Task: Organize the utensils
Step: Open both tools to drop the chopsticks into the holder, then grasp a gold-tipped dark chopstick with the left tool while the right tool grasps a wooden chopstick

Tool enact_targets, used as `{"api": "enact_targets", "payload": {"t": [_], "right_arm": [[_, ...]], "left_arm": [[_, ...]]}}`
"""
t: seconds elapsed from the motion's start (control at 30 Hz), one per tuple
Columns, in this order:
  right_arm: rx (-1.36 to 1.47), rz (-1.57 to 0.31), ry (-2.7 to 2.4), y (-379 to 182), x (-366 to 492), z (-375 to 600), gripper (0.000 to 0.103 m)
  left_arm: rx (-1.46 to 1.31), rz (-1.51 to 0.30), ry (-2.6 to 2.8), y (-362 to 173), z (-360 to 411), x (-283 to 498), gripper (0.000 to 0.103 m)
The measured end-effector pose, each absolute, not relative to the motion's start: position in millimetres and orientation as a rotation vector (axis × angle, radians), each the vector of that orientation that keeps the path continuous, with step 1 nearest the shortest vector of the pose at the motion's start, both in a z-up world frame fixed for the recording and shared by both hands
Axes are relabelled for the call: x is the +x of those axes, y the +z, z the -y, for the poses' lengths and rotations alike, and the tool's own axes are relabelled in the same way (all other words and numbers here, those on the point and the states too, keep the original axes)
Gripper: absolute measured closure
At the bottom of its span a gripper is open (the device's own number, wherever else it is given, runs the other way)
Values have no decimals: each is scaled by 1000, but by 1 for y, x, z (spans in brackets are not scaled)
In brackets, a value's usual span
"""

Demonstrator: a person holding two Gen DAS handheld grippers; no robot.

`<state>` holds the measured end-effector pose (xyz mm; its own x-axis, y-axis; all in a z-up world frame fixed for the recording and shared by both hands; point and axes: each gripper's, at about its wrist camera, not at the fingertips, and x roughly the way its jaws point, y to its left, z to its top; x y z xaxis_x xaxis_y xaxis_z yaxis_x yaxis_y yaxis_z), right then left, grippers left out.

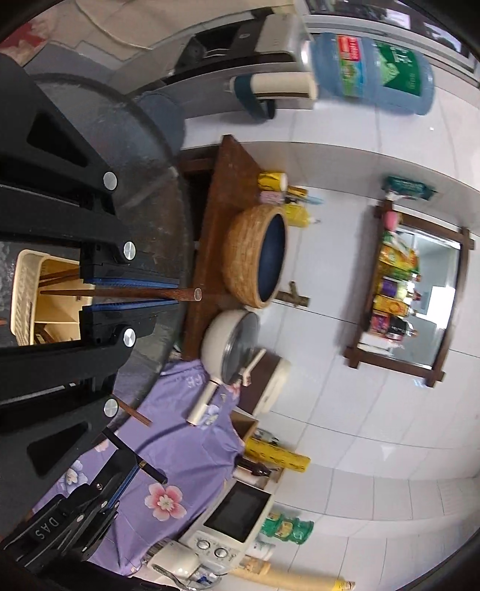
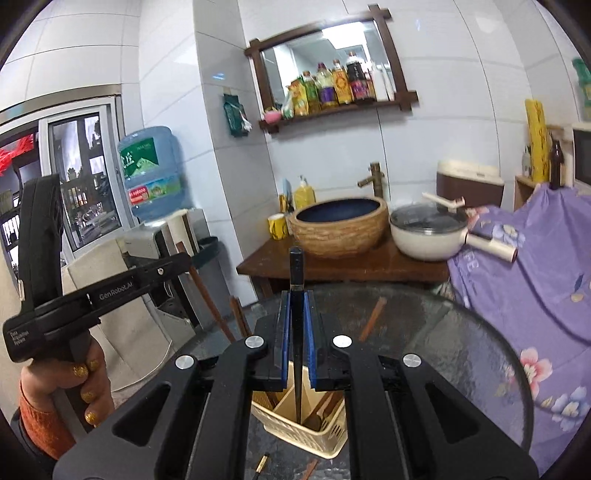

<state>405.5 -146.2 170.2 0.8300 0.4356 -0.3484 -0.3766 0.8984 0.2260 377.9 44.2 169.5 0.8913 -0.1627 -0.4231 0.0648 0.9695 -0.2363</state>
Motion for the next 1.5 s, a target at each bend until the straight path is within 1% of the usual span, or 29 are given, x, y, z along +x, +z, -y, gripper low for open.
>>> {"api": "enact_targets", "payload": {"t": [0.2, 0.4, 0.43, 0.47, 0.5, 0.53, 0.6, 0.63, 0.67, 0.73, 0.8, 0.93, 1.03, 1.13, 1.27, 1.43, 1.5], "right_arm": [[170, -474, 420, 129, 416, 144, 95], [175, -471, 403, 122, 419, 147, 95], [175, -470, 402, 122, 419, 147, 95], [177, -464, 403, 122, 419, 148, 95], [169, -458, 400, 121, 418, 148, 94], [161, -453, 394, 122, 417, 147, 92], [138, -432, 380, 121, 410, 147, 75], [137, -417, 379, 121, 406, 149, 55], [144, -401, 381, 121, 402, 151, 50], [146, -386, 380, 120, 395, 155, 50], [148, -387, 379, 116, 387, 157, 50], [125, -413, 371, 101, 368, 158, 50], [115, -465, 382, 83, 357, 157, 50], [108, -560, 405, 50, 347, 153, 50], [19, -652, 376, 11, 333, 140, 50], [-16, -763, 394, -30, 314, 125, 50], [-25, -795, 402, -41, 308, 118, 50]], "left_arm": [[-225, -526, -119, 128, -45, 384, 97], [-219, -545, -116, 110, -44, 386, 97], [-225, -541, -114, 110, -44, 385, 94], [-228, -537, -113, 109, -45, 384, 90], [-226, -526, -108, 110, -46, 381, 78], [-225, -513, -102, 111, -45, 378, 64], [-224, -479, -96, 114, -46, 369, 52], [-219, -460, -96, 115, -47, 363, 50], [-208, -446, -96, 116, -46, 356, 48], [-188, -427, -91, 115, -47, 345, 32], [-175, -413, -76, 111, -49, 333, 21], [-165, -420, -59, 91, -56, 307, 11], [-123, -474, -48, 70, -57, 294, 11], [-102, -540, -22, 43, -58, 284, 11], [-113, -636, -11, 9, -62, 275, 11], [-132, -704, -14, -19, -61, 266, 11], [-127, -722, -6, -26, -60, 263, 13]]}}
